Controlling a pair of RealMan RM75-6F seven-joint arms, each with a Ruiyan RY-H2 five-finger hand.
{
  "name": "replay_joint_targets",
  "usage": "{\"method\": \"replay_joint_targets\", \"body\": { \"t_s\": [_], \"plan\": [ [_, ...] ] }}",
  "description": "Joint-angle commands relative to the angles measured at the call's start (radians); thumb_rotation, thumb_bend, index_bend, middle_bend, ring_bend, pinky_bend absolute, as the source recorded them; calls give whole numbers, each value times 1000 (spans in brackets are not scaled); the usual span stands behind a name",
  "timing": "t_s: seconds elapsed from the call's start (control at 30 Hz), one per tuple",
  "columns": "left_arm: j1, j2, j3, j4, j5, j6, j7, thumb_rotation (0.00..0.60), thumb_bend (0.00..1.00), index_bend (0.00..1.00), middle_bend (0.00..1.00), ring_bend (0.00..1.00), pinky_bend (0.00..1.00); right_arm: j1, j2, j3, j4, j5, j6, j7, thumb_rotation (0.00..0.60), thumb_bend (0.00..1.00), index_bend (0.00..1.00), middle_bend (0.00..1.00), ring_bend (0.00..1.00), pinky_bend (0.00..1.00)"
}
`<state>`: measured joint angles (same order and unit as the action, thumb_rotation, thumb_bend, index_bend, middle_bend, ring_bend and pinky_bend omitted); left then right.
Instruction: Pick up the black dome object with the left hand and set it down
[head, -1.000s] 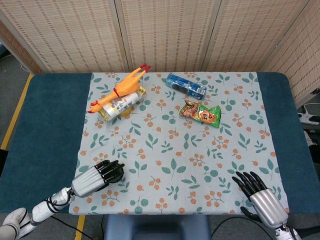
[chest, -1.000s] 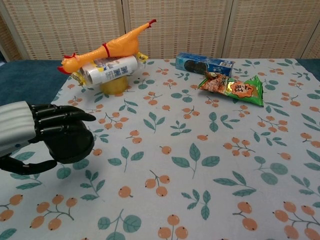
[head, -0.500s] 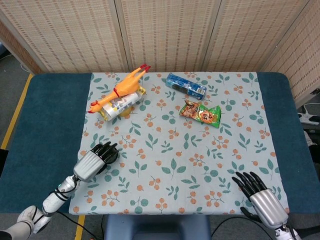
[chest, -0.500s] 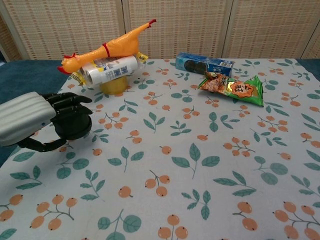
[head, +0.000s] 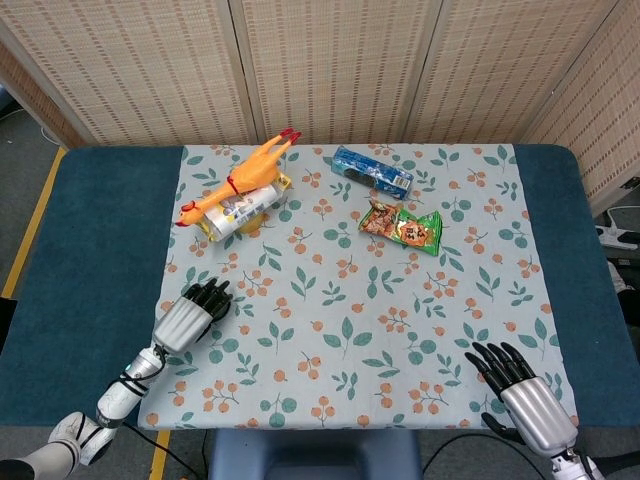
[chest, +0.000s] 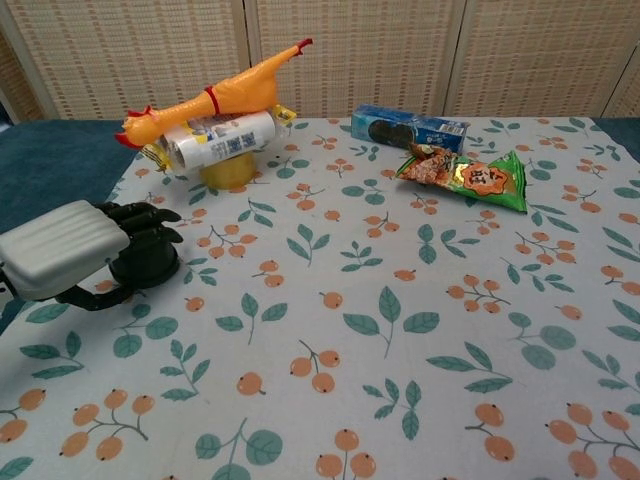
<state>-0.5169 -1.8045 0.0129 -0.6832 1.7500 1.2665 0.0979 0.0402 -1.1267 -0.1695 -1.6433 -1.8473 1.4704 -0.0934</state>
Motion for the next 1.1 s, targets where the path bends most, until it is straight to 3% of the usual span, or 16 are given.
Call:
{"method": "replay_joint_targets", "body": {
  "t_s": [0.03,0.13,0.23,0.37,0.57,0.73,1.1],
  "plan": [
    [3,20,-13,-63,-53,-49,36,600,447,0,121,195,598,-1,1,0,0,0,3,0,600,161,0,0,0,0],
    [5,40,-23,-118,-90,-85,65,600,384,0,19,75,526,-2,0,1,1,0,4,1,600,161,0,0,0,0],
    [5,66,-26,-176,-120,-123,104,600,360,0,0,3,462,0,-2,1,1,2,-1,-1,600,161,0,0,0,0],
    [1,116,-19,-280,-139,-153,94,600,337,0,0,0,370,1,-2,2,-1,6,-5,-5,600,161,0,0,0,0],
    [-6,163,-15,-376,-152,-165,77,600,322,0,0,0,335,0,-2,1,-2,5,-5,-6,600,161,0,0,0,0],
    [-9,180,-28,-412,-147,-124,40,600,322,0,0,0,311,-1,-1,1,-2,4,-2,-4,600,161,0,0,0,0],
    [-29,217,-34,-469,-169,-139,-153,600,321,0,0,0,286,-1,-1,1,-3,4,-2,-4,600,161,0,0,0,0]
  ]
}}
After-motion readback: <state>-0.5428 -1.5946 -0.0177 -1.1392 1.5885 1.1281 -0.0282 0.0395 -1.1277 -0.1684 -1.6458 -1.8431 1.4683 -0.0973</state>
